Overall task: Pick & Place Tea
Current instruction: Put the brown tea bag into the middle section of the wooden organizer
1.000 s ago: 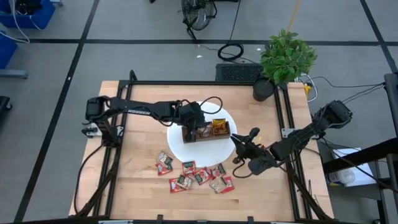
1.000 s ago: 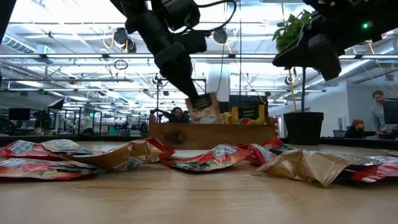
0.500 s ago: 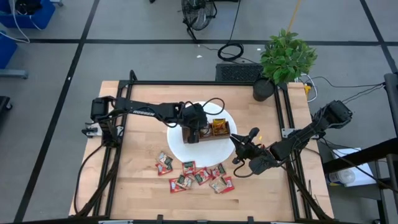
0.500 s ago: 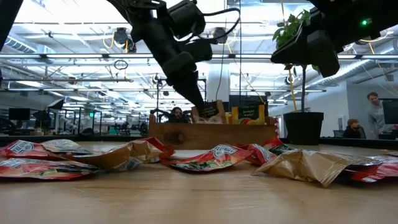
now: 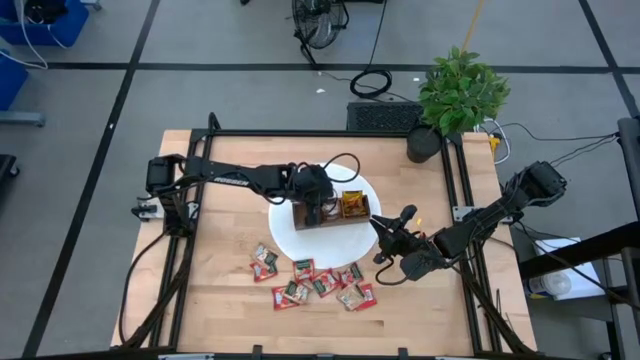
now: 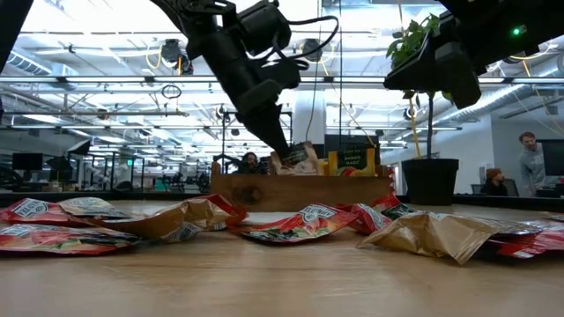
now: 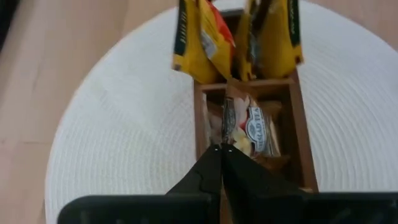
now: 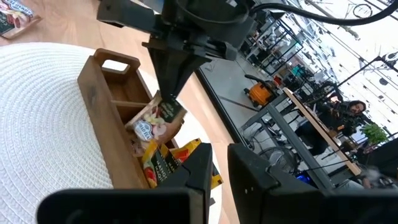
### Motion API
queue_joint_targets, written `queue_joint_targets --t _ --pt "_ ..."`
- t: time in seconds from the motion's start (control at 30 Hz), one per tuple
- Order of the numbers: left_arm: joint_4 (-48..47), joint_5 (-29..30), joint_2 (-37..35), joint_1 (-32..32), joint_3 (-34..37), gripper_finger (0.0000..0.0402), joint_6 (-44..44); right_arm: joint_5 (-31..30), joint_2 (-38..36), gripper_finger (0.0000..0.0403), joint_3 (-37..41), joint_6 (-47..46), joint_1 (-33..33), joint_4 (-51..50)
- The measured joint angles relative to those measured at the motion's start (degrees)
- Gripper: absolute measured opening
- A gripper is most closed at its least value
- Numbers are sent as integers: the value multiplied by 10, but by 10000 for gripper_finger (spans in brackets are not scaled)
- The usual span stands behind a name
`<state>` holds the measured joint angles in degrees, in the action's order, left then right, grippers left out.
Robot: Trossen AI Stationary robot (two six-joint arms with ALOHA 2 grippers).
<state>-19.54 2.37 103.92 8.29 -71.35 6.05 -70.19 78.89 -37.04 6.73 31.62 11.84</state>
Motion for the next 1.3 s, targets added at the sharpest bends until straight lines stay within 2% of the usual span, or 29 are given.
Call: queue_joint_targets --t 0.5,0.6,0.7,1.03,1.3 --pt "1 1 0 -2 0 19 -20 15 0 43 0 0 0 0" --pt "1 -19 0 -2 0 24 -34 15 0 43 0 0 0 0" --pt "1 -23 0 -2 0 48 -39 15 0 43 0 0 0 0" --pt "-3 -22 -6 -2 0 171 -36 15 0 43 0 -1 0 0" --pt "-18 -18 -70 -2 0 224 -37 15 0 43 -1 -1 0 -1"
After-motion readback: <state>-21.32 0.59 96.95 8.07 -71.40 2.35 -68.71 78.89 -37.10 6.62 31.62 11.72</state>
